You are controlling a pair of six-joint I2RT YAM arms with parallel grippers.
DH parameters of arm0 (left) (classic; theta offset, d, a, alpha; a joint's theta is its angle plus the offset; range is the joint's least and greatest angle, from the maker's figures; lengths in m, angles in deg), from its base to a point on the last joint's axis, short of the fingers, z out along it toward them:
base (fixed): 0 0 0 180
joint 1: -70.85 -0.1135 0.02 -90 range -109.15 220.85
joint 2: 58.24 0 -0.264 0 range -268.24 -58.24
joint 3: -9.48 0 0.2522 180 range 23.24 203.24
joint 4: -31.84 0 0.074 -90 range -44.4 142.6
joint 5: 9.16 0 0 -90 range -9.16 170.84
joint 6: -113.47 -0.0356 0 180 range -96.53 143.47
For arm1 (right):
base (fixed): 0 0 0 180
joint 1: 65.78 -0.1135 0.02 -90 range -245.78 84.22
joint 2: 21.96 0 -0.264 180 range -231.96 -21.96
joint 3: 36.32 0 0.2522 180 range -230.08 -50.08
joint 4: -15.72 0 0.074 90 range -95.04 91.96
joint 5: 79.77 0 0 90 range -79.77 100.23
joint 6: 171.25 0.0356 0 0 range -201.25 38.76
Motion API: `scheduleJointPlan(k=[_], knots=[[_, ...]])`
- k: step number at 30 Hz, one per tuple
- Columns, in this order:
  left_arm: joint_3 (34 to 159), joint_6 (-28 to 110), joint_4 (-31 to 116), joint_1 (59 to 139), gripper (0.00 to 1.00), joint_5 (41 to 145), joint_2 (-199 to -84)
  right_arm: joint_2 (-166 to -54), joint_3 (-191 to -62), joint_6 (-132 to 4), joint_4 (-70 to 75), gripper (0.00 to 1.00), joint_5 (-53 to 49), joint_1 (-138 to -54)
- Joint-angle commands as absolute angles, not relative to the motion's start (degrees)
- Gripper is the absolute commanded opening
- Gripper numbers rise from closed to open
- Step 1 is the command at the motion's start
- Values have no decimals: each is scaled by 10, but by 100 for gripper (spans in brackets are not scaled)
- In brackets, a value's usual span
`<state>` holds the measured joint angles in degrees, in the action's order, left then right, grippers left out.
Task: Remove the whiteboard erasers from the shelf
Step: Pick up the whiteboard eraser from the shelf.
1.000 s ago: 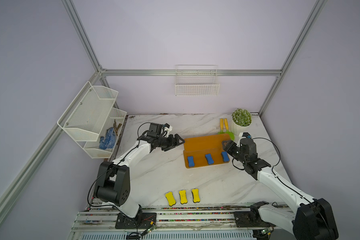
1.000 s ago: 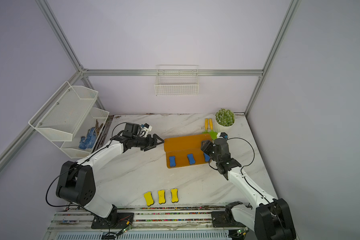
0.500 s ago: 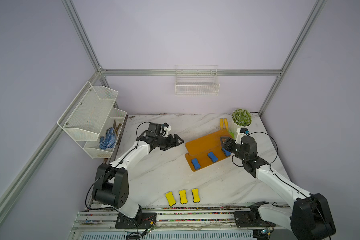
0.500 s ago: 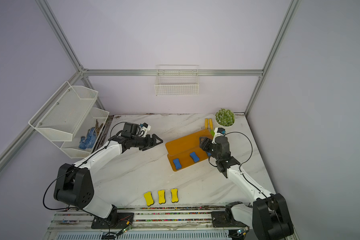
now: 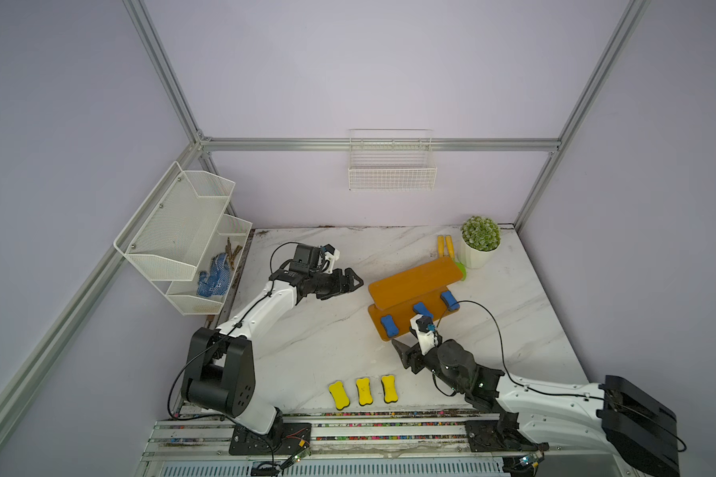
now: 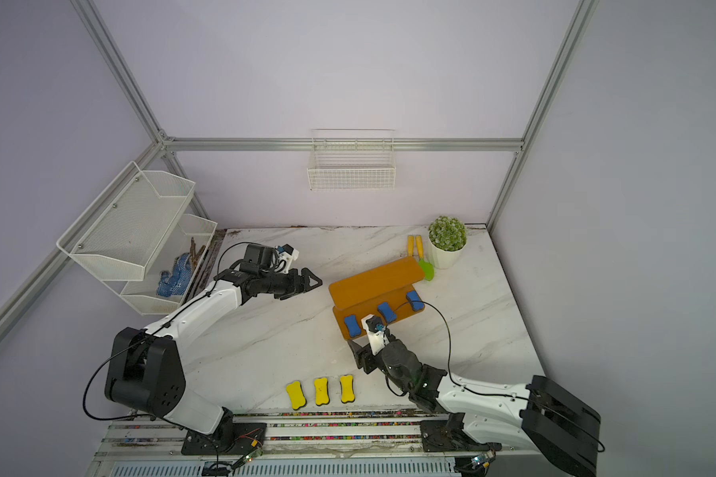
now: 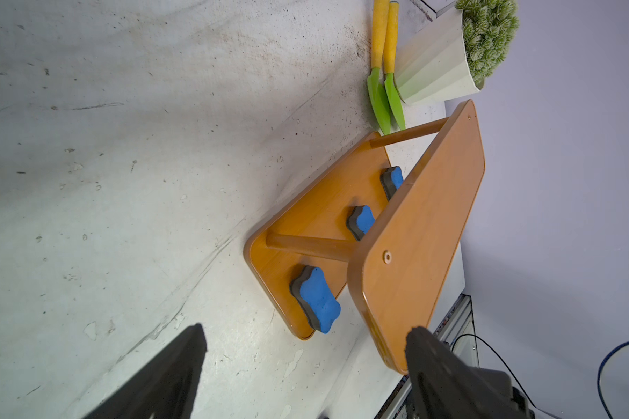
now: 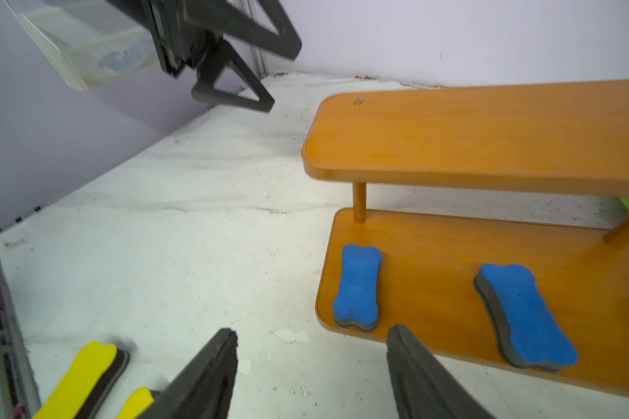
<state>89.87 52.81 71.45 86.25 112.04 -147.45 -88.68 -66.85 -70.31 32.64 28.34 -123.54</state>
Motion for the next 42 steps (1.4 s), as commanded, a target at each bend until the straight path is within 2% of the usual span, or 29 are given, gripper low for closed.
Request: scheduleJointPlan(k=[1, 7, 9, 14, 16, 42], knots=[[887, 509, 714, 862, 90, 1113, -1447, -950, -657, -735, 456, 70, 329, -1250], [886, 514, 708, 841, 90, 1136, -1448, -1076, -615, -777, 668, 68, 376, -1257], [884, 517, 705, 836, 90, 1141, -1448, -1139, -614, -791, 739, 62, 400, -1257], [881, 517, 704, 834, 90, 1146, -1447, -1273, -613, -832, 933, 62, 409, -1257], [881, 515, 704, 833, 90, 1144, -1446, -1308, -619, -835, 964, 62, 413, -1258], [884, 510, 707, 821, 90, 1142, -1442, -1309, -696, -772, 762, 64, 343, -1201]])
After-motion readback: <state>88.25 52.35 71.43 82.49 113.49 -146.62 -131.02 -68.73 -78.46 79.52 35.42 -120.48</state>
